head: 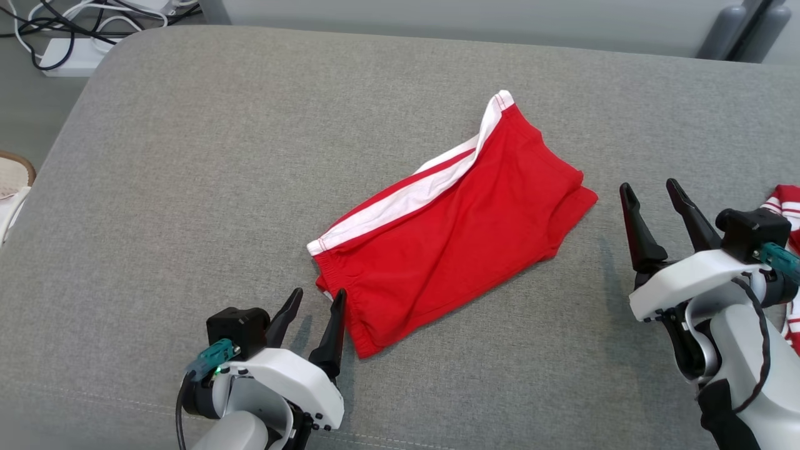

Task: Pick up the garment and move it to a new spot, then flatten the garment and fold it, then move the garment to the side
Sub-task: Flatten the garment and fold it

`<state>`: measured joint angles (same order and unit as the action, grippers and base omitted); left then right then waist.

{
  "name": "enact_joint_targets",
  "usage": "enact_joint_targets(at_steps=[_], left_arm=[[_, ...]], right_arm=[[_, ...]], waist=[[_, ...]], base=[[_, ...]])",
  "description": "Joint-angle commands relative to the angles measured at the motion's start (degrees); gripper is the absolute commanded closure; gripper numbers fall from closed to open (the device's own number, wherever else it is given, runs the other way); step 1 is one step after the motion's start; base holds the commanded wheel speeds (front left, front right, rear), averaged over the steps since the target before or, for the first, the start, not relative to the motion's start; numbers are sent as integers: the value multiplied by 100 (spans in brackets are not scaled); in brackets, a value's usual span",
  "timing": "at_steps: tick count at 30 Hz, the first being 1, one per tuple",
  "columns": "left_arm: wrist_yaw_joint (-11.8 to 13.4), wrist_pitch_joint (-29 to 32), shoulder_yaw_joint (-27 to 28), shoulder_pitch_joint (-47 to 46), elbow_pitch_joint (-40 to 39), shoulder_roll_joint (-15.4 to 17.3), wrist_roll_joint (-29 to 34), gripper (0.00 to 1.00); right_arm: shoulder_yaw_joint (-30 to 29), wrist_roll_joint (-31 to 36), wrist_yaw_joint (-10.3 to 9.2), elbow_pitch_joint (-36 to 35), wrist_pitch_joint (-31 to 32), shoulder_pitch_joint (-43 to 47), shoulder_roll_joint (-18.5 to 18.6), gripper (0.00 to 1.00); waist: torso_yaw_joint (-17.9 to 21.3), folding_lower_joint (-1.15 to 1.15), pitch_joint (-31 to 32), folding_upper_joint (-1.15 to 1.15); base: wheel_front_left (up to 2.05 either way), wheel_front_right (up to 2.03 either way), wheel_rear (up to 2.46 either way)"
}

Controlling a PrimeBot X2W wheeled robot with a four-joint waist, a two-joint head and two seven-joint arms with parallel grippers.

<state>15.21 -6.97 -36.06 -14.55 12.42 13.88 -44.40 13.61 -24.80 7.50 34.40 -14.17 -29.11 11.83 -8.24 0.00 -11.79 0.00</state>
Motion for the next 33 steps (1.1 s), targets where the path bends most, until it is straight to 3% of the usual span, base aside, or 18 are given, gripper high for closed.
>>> enact_joint_targets(at_steps=[1, 7, 10, 13, 24, 30, 31, 32, 33], left_arm=[[18, 38, 231, -126, -104, 58, -93, 0], [-236, 283, 191, -365, 276, -204, -398, 0], [-542, 416, 139, -626, 770, -512, -647, 0], [-665, 462, 118, -723, 982, -616, -732, 0], [-1495, 648, 9, -1097, 1693, -1010, -1387, 0], [-1729, 868, -119, -1267, 2073, -1078, -1756, 0], [-1756, 919, -145, -1292, 2151, -1083, -1817, 0], [-1782, 927, -158, -1319, 2215, -1087, -1870, 4], [-1803, 948, -193, -1350, 2273, -1089, -1895, 47]], right_arm=[[154, 0, -1, -21, 59, -240, 3, 0], [564, -120, -1, 700, 609, -996, 121, 0], [1109, -250, -1, 1428, 1000, -1558, 219, 0], [1345, -303, -1, 1663, 1145, -1728, 256, 0], [2166, -853, -1, 2439, 1545, -2204, 311, 0], [2388, -1198, -1, 2731, 1678, -2346, 280, 0], [2395, -1238, -1, 2827, 1718, -2367, 270, 5], [2407, -1326, -1, 2864, 1775, -2362, 227, 54], [2419, -1398, -1, 2885, 1801, -2365, 207, 69]], waist=[[-48, 0, -31, 0], [-266, 0, -176, 0], [-462, 0, -312, 0], [-519, 0, -376, 0], [-611, 0, -558, 0], [-560, 0, -559, 0], [-554, 0, -554, 0], [-546, 0, -540, 0], [-538, 0, -534, 0]], base=[[0, 0, 0], [0, 0, 0], [0, 0, 0], [0, 0, 0], [0, 0, 0], [0, 0, 0], [0, 0, 0], [0, 0, 0], [0, 0, 0]])
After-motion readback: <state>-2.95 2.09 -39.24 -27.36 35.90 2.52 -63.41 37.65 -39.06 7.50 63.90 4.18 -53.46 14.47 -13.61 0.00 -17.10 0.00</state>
